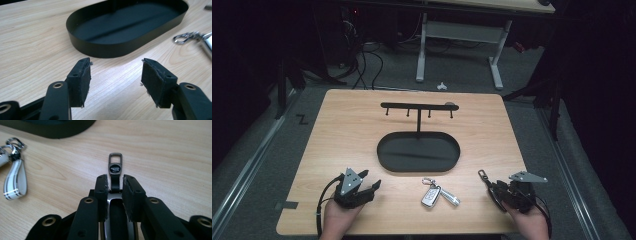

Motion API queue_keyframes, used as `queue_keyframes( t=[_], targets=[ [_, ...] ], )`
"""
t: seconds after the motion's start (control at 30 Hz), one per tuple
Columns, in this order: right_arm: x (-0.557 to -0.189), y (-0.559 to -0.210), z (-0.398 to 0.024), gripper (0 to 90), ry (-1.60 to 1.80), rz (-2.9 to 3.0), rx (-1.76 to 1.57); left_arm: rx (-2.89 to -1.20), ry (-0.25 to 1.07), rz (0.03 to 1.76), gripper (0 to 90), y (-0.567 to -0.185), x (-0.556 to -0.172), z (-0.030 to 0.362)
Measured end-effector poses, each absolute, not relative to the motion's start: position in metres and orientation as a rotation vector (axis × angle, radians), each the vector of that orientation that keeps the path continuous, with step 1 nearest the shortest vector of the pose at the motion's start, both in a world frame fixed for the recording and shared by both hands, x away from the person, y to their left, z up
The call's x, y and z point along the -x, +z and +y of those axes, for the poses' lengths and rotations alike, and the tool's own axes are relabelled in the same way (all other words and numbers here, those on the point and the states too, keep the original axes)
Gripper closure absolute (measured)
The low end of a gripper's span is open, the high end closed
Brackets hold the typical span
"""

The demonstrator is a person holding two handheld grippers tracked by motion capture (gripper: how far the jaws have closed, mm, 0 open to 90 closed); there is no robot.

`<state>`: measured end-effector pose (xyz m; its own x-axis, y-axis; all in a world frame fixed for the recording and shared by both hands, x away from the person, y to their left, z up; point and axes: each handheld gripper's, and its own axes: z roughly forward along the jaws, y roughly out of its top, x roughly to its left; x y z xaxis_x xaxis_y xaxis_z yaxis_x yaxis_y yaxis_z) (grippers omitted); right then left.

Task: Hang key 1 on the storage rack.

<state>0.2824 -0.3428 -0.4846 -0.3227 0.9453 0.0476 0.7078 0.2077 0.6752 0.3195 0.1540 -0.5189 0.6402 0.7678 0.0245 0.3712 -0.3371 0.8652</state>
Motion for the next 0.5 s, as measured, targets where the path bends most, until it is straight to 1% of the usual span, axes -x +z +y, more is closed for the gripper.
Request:
queue_keyframes(
  t=[0.17, 0.3, 0.5],
  targets=[
    [-0.292, -0.479, -0.337, 74.1, 0.759, 2.123, -1.593, -1.933, 0.535, 0.892, 40.8, -0.519, -0.320, 0.156],
    [-0.298, -0.474, -0.330, 69.1, 0.687, 2.165, -1.590, -1.934, 0.537, 0.876, 40.9, -0.517, -0.319, 0.155],
    [-0.308, -0.463, -0.323, 69.4, 0.607, 2.228, -1.591, -1.926, 0.534, 0.864, 40.8, -0.516, -0.316, 0.155]
  ],
)
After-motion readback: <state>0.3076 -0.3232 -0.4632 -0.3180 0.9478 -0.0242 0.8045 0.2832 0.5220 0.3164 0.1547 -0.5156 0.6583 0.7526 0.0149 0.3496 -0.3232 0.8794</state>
